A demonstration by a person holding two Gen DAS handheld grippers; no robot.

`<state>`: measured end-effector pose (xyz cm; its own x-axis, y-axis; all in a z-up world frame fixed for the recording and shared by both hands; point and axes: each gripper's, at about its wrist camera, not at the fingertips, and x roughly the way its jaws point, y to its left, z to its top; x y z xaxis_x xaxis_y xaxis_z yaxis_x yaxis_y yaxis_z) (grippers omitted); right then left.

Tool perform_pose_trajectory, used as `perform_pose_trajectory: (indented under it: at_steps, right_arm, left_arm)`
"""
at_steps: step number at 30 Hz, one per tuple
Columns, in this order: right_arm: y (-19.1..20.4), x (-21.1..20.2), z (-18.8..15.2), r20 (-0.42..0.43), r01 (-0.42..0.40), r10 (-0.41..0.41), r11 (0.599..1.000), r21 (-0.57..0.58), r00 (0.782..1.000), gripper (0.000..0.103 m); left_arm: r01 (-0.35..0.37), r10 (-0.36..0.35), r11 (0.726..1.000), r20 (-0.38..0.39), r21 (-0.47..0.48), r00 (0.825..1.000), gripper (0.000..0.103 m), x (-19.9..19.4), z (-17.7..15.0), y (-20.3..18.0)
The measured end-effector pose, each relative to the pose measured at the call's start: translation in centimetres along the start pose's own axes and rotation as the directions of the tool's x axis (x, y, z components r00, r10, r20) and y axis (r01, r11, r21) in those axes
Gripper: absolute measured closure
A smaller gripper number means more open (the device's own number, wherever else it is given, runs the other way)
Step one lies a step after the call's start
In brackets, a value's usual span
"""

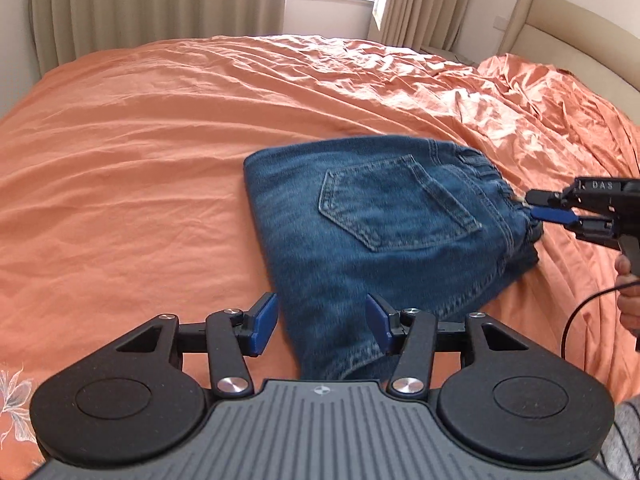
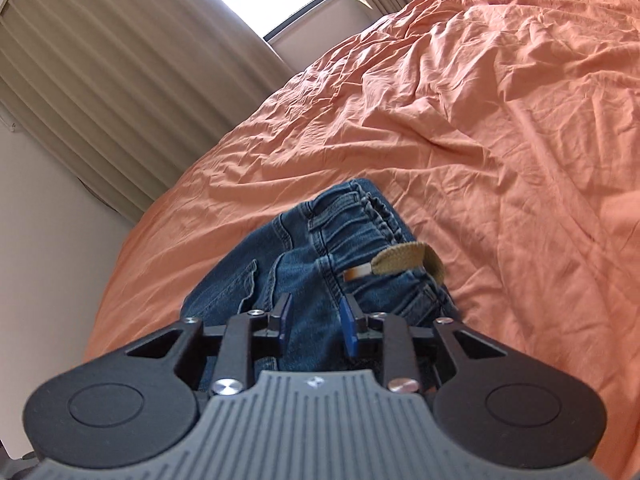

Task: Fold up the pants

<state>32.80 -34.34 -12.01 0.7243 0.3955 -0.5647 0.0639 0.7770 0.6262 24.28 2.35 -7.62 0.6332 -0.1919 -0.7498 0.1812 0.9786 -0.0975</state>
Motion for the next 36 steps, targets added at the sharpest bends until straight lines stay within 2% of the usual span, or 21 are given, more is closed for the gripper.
perform_pose_trajectory:
  at_steps: [4,6,8,10,13,14,15,17,20,21,24,27,32,36]
  right_arm:
    - [-0.9,0.9,-0.1,-0.012,0.022,-0.022,1.000,0.010,1.000,0.080]
    - [-1.4,1.5,-0.2,-0.031,0.040,-0.040,0.999,0.012,0.999,0.085]
    - [-1.9,2.1,-0.3,-0.046,0.068,-0.067,0.998,0.016,0.997,0.094]
    - [-2.5,2.7,-0.5,-0.062,0.074,-0.072,0.997,0.019,0.995,0.094]
    - [-3.2,3.4,-0.5,-0.074,0.073,-0.071,0.997,0.031,0.995,0.096]
    - [-3.3,3.6,-0.5,-0.080,0.078,-0.075,0.996,0.034,0.994,0.096]
    - [-3.4,3.7,-0.5,-0.083,0.081,-0.078,0.996,0.037,0.993,0.096]
    - [-3.3,3.7,-0.5,-0.087,0.090,-0.086,0.995,0.042,0.992,0.096]
    - [-3.0,4.0,-0.6,-0.096,0.108,-0.104,0.994,0.030,0.990,0.096]
    - [-2.8,4.1,-0.6,-0.100,0.114,-0.111,0.993,0.024,0.989,0.096]
    - [-2.8,4.1,-0.7,-0.106,0.120,-0.117,0.993,0.018,0.987,0.096]
    - [-3.2,4.2,-0.7,-0.116,0.115,-0.111,0.993,0.026,0.987,0.096]
    - [-3.2,4.4,-0.9,-0.116,0.126,-0.122,0.992,0.026,0.986,0.097]
    - [-2.8,4.3,-1.1,-0.108,0.141,-0.139,0.990,0.008,0.984,0.097]
  left_arm:
    - [-0.006,0.008,0.999,-0.032,0.052,0.999,0.039,0.3,-2.6,-1.1]
    - [-0.026,0.028,0.998,-0.040,0.059,0.999,0.039,1.0,-3.5,-1.6]
    - [-0.064,0.065,0.997,-0.046,0.036,0.997,0.040,2.1,-4.0,-1.7]
    - [-0.097,0.097,0.995,-0.042,-0.005,0.994,0.044,3.0,-4.2,-1.4]
    - [-0.107,0.107,0.994,-0.040,-0.009,0.993,0.072,3.6,-4.1,-1.4]
    - [-0.109,0.110,0.994,-0.033,0.027,0.993,0.079,3.3,-4.1,-1.8]
    - [-0.127,0.129,0.989,-0.019,0.081,0.992,0.082,2.8,-4.1,-2.5]
    - [-0.177,0.176,0.956,0.021,0.235,0.984,0.084,1.6,-4.3,-4.1]
    - [-0.203,0.209,0.917,0.019,0.344,0.978,0.087,1.4,-5.0,-4.2]
    - [-0.198,0.212,0.913,0.001,0.356,0.977,0.087,1.9,-5.5,-4.1]
    - [-0.199,0.228,0.914,-0.040,0.352,0.973,0.087,3.8,-6.5,-4.0]
    - [-0.194,0.223,0.932,-0.062,0.307,0.973,0.087,4.8,-7.0,-3.6]
    - [-0.166,0.195,0.955,-0.097,0.248,0.976,0.087,4.4,-6.8,-2.7]
    - [-0.138,0.160,0.978,-0.143,0.155,0.977,0.090,4.1,-6.8,-1.9]
